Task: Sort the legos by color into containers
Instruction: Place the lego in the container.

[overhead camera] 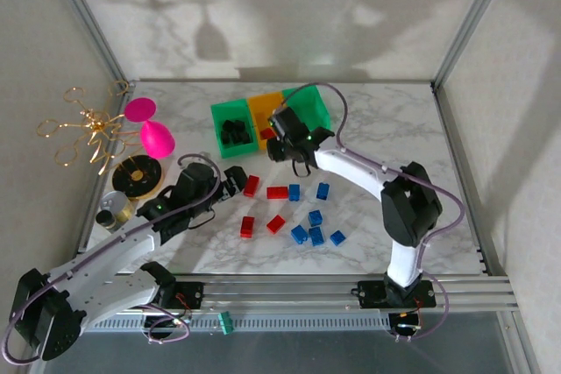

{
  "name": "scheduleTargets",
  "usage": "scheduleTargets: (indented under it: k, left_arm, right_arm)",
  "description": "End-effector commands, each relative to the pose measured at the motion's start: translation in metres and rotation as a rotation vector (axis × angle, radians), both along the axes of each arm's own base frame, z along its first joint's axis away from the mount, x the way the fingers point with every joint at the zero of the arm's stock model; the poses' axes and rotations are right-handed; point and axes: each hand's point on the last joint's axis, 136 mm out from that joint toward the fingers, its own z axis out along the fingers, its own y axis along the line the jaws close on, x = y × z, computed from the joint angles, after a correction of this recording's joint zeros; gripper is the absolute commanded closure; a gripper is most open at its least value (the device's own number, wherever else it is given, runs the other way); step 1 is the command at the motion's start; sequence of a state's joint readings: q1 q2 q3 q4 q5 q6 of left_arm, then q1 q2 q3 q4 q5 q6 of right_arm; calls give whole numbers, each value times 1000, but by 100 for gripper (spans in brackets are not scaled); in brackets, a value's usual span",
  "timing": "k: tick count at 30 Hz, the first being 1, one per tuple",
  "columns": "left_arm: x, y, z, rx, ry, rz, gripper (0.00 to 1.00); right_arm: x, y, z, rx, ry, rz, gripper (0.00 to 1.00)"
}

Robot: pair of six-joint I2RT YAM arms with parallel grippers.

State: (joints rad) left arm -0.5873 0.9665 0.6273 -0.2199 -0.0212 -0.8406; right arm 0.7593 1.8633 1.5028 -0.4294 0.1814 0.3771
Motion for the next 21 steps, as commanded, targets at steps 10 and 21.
scheduleTargets:
  k: [10,21]
  left_arm:
    - [51,-3,31,2,-103,66,0]
    - [67,-6,30,16,-100,64,0]
  right_arm:
    - [121,11,-1,32,-120,-106,78]
    - [158,14,-19,-43,-176,-120,62]
